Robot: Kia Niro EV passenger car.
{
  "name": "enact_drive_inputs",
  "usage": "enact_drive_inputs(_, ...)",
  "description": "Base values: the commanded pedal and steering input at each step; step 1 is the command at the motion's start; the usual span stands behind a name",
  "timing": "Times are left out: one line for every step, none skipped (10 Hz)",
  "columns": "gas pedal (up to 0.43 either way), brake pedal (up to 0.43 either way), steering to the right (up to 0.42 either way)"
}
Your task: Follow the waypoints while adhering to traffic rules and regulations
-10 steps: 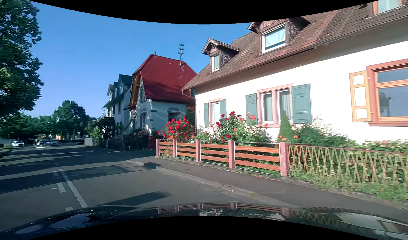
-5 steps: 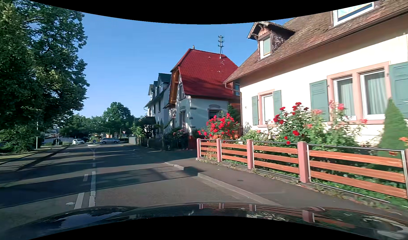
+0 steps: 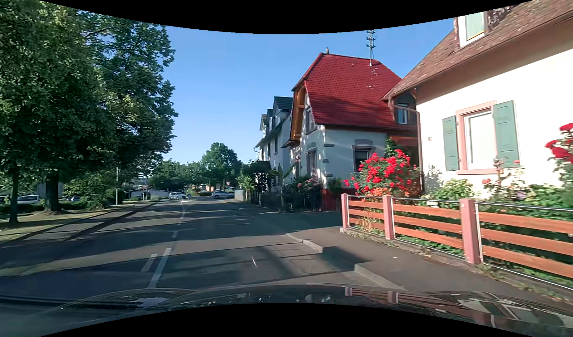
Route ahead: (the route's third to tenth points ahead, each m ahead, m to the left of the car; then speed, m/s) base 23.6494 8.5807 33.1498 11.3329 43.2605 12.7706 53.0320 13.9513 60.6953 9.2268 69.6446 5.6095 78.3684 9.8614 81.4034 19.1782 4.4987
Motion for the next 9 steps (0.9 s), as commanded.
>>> enact_drive_inputs(0.157,0.000,-0.263)
enact_drive_inputs(0.157,0.000,-0.229)
enact_drive_inputs(0.157,0.000,-0.200)
enact_drive_inputs(0.157,0.000,-0.182)
enact_drive_inputs(0.157,0.000,-0.160)
enact_drive_inputs(0.157,0.000,-0.148)
enact_drive_inputs(0.157,0.000,-0.138)
enact_drive_inputs(0.157,0.000,-0.131)
enact_drive_inputs(0.157,0.000,-0.124)
